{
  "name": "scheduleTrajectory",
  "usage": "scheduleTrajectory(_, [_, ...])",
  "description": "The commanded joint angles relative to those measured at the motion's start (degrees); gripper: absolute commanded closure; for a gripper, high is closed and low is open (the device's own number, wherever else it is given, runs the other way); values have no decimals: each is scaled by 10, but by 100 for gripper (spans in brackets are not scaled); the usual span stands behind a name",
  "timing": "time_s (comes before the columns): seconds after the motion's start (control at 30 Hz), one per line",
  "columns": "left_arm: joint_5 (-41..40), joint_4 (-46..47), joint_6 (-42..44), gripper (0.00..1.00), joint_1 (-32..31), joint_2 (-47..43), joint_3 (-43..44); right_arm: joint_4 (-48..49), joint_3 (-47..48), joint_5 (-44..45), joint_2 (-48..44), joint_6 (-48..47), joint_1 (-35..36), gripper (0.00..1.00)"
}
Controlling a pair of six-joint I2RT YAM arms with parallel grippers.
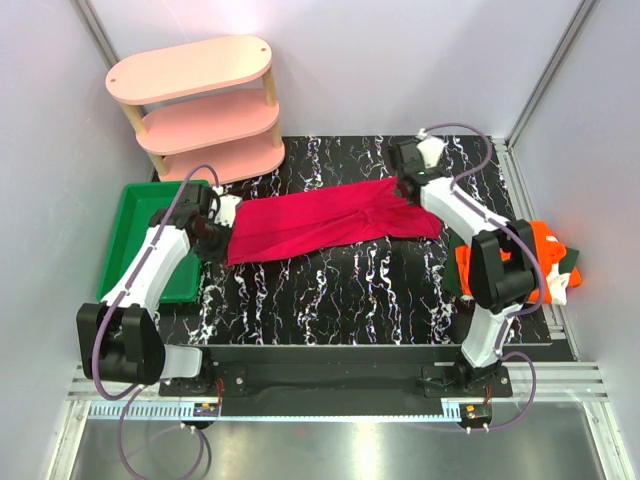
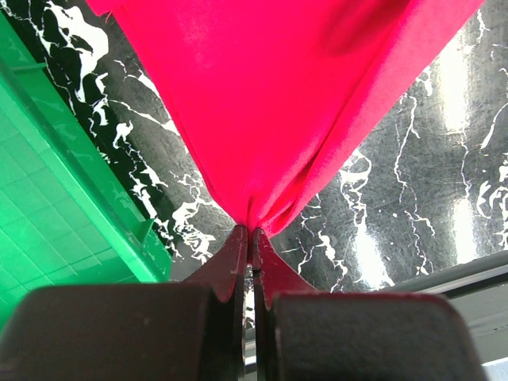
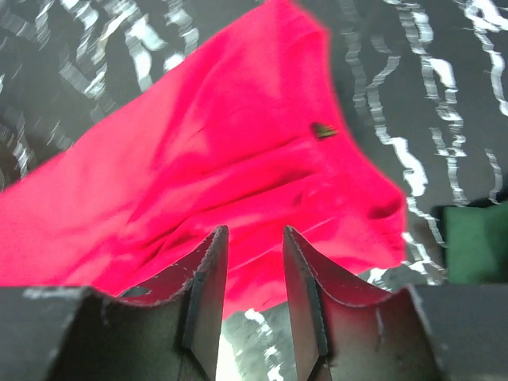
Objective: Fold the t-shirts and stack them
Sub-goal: Grap the side of the flattened tshirt closest away from the robot with both arms
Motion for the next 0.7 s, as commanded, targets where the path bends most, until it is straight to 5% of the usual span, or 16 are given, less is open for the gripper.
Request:
scheduleTrajectory(0.0, [23,14,-8,100,4,2,14,4,-41,-36,-5,56,-49,61])
scheduleTrajectory(0.67, [23,13,-12,100,4,0,9,3,-34,-26,65,62,-64,61])
